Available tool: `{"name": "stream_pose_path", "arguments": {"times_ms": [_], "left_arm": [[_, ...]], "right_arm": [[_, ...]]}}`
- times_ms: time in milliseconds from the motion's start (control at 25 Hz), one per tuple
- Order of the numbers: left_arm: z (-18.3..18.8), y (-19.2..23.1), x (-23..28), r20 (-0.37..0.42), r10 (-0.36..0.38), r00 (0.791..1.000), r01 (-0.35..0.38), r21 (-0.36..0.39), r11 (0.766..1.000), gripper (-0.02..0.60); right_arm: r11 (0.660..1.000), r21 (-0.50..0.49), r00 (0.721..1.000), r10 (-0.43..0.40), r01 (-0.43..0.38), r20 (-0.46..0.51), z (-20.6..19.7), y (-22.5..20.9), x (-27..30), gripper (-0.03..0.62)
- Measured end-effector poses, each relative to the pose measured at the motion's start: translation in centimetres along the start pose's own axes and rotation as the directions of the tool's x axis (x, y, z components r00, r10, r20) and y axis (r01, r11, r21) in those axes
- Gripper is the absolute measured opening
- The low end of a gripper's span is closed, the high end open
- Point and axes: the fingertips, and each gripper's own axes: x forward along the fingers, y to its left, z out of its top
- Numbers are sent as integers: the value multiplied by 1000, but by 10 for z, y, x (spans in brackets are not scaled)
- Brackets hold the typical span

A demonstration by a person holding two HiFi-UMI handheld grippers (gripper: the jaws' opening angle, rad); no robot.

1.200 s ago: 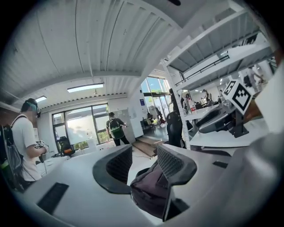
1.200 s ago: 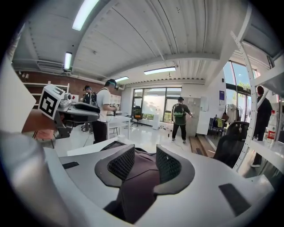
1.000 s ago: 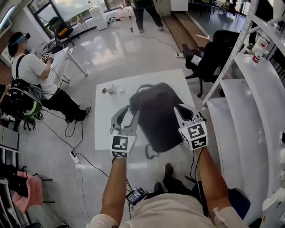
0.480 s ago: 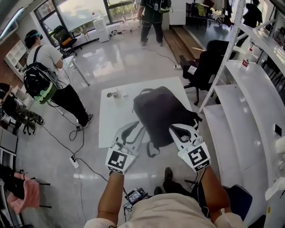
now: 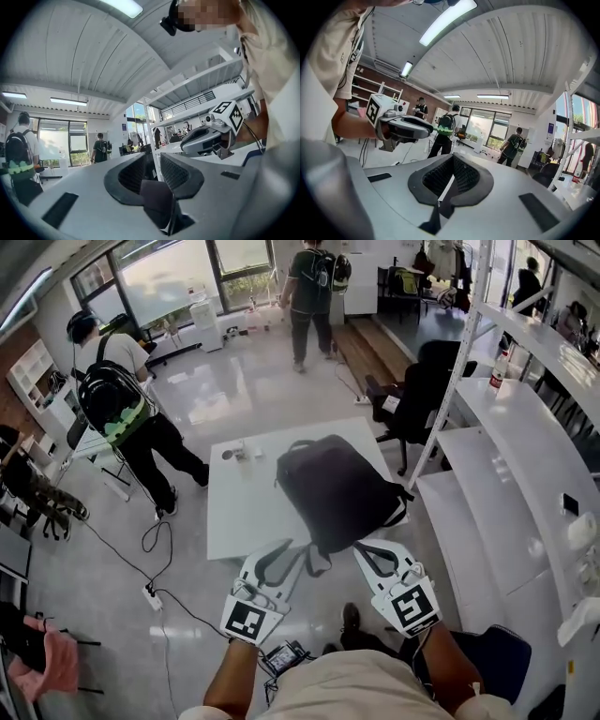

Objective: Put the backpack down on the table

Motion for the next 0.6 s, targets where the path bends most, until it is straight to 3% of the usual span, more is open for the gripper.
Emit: {"name": "stream_pose_path", "arguments": {"times_ms": [600], "left_arm": [[-9, -7, -28, -16, 33, 999, -33, -40, 999, 104]], "right_arm": [[999, 31, 1000, -21, 22, -16, -1, 12, -19, 25]]}}
